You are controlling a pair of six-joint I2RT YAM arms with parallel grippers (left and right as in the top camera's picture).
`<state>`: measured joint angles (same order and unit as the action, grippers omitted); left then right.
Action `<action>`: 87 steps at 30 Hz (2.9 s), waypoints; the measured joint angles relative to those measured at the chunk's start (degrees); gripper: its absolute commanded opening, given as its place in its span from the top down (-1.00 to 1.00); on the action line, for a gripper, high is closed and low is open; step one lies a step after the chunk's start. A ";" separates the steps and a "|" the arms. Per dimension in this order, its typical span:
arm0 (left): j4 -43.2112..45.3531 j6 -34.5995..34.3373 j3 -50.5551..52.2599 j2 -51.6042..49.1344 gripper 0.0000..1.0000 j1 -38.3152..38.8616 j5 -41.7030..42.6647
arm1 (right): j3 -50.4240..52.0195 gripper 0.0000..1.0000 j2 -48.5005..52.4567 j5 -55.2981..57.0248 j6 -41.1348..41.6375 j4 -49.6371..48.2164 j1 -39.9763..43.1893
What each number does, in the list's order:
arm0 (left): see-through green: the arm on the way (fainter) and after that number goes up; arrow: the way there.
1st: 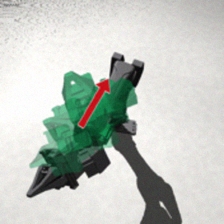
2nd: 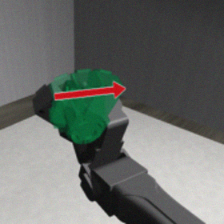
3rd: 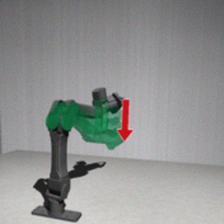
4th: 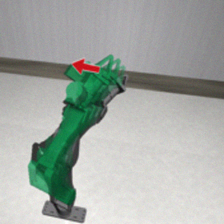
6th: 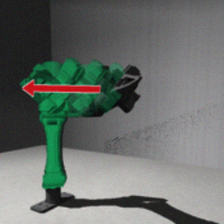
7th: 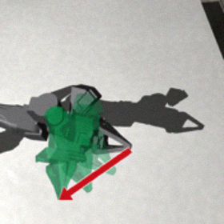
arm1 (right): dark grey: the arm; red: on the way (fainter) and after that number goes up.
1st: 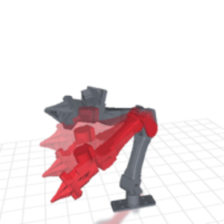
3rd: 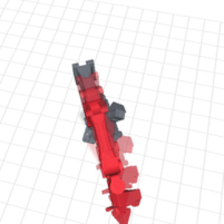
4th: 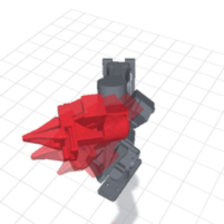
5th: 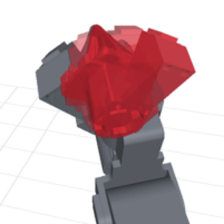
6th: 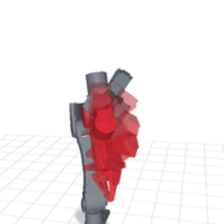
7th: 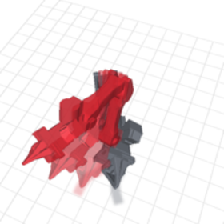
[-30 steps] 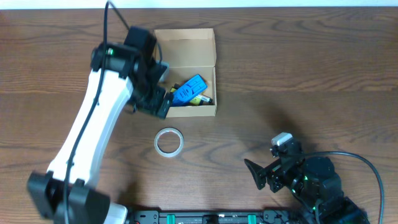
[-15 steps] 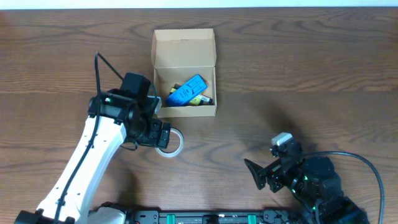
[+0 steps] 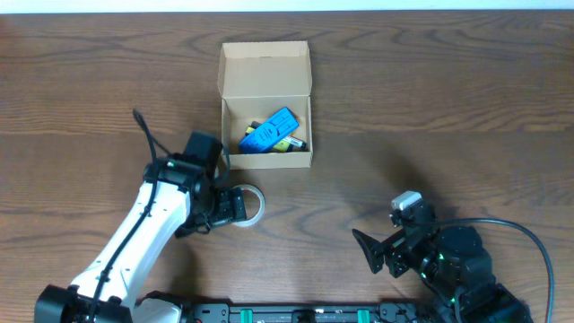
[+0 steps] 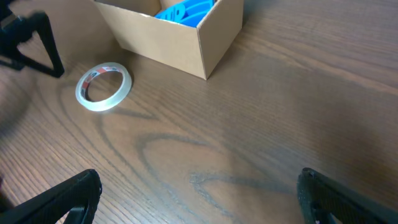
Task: Pack container
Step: 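Move the left gripper to the clear tape roll and grasp its rim, then carry the clear tape roll over the box and release it inside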
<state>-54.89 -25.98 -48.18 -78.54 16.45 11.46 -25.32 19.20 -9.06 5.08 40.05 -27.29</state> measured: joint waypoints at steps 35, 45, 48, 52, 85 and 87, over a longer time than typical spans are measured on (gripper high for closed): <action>9.49 -27.12 5.09 -11.85 -0.47 2.80 -1.29 | -0.02 -0.99 0.02 0.00 0.00 -0.02 0.00; 11.85 -28.46 5.09 -12.09 0.21 2.86 -1.57 | 0.00 -0.99 0.02 0.00 0.00 -0.02 0.00; 12.79 -29.07 5.09 -12.09 0.42 2.86 -1.57 | -0.02 -0.99 0.02 0.00 0.00 0.00 0.00; 13.68 -29.77 5.09 -12.09 0.70 2.86 -1.73 | 0.00 -0.99 0.02 0.00 0.00 -0.02 0.00; 2.82 -20.26 -8.92 7.87 0.73 2.84 1.44 | -0.02 -0.99 0.00 0.00 0.00 0.00 0.00; 2.75 -18.84 -12.85 7.54 0.70 2.84 0.68 | -0.02 -0.98 0.02 0.00 0.00 0.00 0.00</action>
<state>-52.14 -44.82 -61.04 -71.00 19.29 12.14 -25.34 19.22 -9.06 5.08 40.05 -27.29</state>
